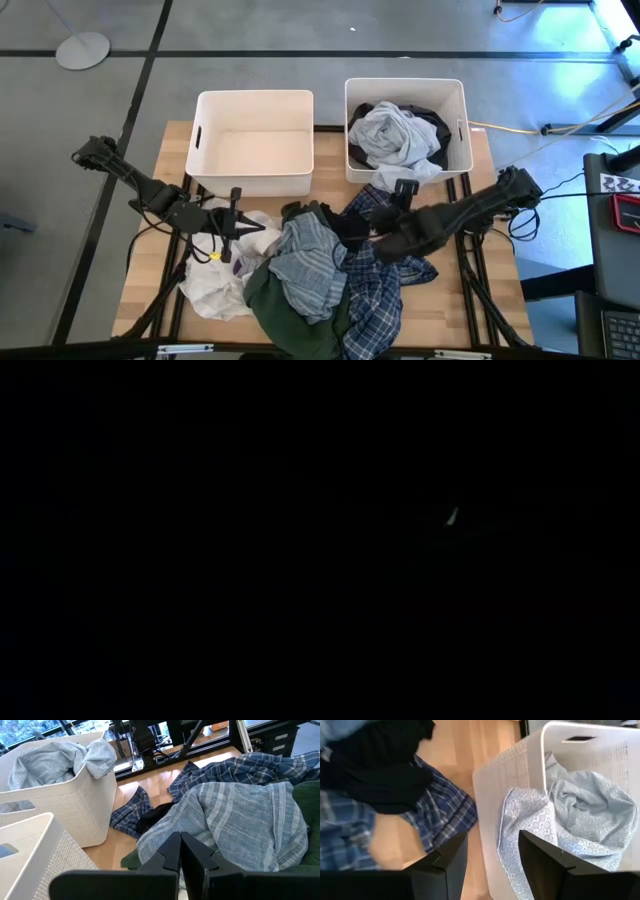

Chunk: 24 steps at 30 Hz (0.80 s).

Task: Sort clothes
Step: Put the white blue patterned pyjama into the right white bin

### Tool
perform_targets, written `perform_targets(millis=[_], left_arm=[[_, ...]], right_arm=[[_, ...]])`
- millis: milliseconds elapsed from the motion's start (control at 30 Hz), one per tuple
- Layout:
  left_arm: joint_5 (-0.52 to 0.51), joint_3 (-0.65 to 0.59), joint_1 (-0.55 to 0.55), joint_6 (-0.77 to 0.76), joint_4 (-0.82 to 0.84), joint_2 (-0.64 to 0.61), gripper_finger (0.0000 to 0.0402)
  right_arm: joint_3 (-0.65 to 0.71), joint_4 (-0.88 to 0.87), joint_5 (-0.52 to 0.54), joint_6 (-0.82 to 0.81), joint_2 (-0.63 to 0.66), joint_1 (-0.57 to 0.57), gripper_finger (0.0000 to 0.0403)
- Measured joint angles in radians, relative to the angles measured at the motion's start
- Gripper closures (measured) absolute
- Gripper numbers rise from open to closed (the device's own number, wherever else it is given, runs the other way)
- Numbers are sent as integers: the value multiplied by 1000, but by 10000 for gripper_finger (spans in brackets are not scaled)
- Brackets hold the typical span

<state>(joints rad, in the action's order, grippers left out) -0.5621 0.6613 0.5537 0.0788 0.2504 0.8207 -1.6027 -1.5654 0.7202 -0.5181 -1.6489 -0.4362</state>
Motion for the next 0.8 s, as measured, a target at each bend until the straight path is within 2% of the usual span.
perform_targets(millis=[400, 533, 800], left_arm=[[0, 0, 0, 6, 0, 0, 400], [0, 0, 0, 6, 0, 0, 400], [0, 0, 0, 7, 0, 0, 400]], right_arm=[[222, 0, 120, -60, 0, -3, 229], [270, 2, 168, -62, 0, -2, 229], [336, 35, 191, -62, 0, -2, 229]])
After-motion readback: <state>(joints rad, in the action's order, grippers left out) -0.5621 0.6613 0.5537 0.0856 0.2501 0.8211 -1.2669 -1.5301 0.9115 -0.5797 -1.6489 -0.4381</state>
